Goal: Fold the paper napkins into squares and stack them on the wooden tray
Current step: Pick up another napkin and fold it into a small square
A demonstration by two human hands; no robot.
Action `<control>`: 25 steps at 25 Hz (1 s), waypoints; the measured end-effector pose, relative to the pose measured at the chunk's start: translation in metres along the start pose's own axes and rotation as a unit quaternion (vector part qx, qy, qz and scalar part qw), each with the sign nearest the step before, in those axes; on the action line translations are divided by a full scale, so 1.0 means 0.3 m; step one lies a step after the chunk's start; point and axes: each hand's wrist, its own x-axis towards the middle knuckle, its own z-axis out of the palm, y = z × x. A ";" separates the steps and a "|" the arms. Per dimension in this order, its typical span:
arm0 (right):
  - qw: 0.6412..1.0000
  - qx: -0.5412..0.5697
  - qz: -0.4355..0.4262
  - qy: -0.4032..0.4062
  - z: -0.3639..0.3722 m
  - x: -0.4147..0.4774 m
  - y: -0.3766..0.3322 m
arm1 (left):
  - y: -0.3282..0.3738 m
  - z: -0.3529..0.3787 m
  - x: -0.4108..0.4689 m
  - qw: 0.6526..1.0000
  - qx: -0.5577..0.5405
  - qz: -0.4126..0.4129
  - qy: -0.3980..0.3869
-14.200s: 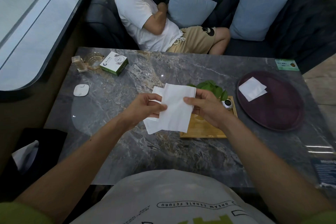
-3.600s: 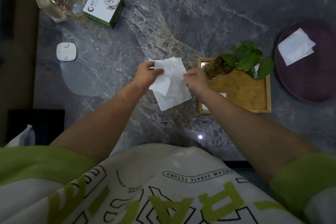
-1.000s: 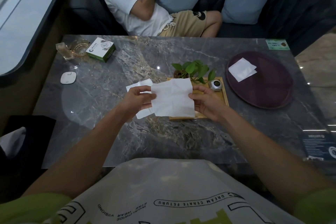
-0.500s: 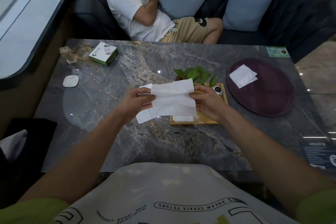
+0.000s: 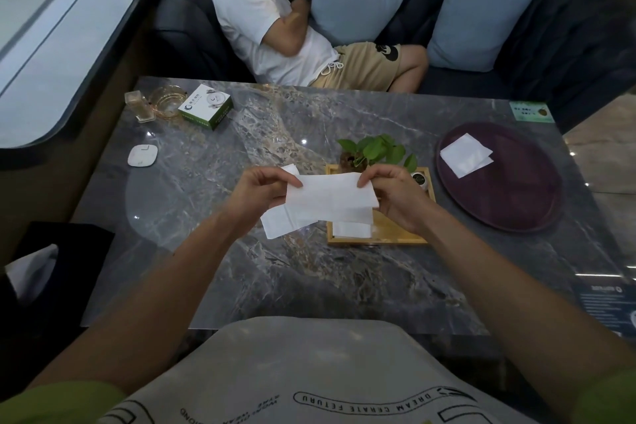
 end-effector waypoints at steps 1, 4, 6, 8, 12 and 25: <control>1.000 -0.004 -0.001 0.002 0.004 -0.002 -0.002 | 0.002 -0.001 -0.003 1.000 0.000 0.005 -0.004; 1.000 0.006 -0.010 0.001 0.020 -0.007 -0.008 | 0.006 0.000 -0.005 1.000 -0.024 0.001 0.010; 1.000 0.008 -0.023 0.006 0.029 -0.008 -0.010 | 0.015 0.006 0.003 0.997 -0.053 -0.034 0.036; 0.999 -0.001 -0.039 0.013 0.035 -0.008 -0.009 | 0.027 0.014 0.008 0.991 -0.080 -0.081 0.067; 0.998 -0.017 -0.062 0.017 0.049 -0.013 -0.007 | 0.023 0.021 0.005 0.997 -0.017 -0.069 0.042; 0.970 -0.218 -0.101 0.047 0.076 0.019 -0.029 | 0.052 0.038 0.008 0.996 0.090 0.005 0.018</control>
